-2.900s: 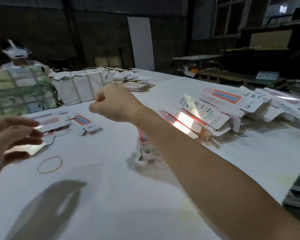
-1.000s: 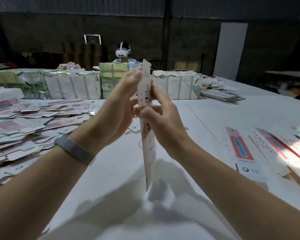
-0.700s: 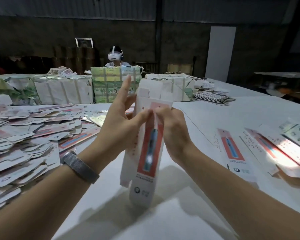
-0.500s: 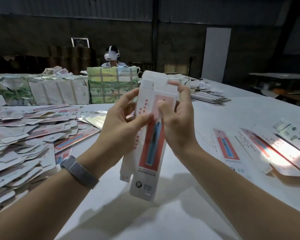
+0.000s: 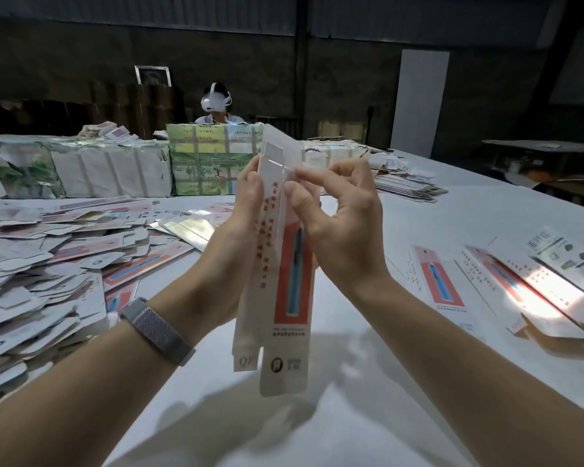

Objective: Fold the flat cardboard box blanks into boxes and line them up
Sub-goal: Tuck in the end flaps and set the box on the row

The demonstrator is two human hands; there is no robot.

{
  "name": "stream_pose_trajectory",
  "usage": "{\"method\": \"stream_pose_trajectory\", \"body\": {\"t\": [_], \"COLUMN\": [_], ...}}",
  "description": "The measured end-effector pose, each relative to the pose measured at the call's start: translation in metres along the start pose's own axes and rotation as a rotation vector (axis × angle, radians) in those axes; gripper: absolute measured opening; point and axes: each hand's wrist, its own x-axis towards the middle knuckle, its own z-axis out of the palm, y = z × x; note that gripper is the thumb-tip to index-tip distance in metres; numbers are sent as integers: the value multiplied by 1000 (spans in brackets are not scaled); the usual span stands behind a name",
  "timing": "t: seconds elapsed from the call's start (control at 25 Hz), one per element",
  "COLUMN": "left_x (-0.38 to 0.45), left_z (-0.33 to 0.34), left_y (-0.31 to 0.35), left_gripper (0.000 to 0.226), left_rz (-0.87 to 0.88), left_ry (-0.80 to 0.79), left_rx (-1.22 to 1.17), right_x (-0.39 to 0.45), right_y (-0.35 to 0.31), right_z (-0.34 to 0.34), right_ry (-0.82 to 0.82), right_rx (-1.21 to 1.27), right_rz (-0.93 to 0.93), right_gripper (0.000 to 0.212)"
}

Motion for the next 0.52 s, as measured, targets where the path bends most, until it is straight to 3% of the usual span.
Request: {"method": "stream_pose_trajectory", "body": {"t": [0.16,0.32,0.4,0.52], "left_x": [2,0,-1,-1], "left_z": [-7,-13,-13,-14], "left_y": [1,2,2,6], "left_gripper": [45,46,45,45], "left_rz": [-32,-49,-65,-43], "left_ry": [53,23,-15,-83], "left_rx": [40,68,56,32], "right_x": [-1,6,6,12], "right_y": [-7,-8,-9,-16], "right_z": [4,1,0,-4], "right_ry": [-125,-179,-153,-145], "right_rx": [-45,-139,-133,-33], "right_rz": [-6,-47,-52,40], "right_gripper": [27,51,45,16]}}
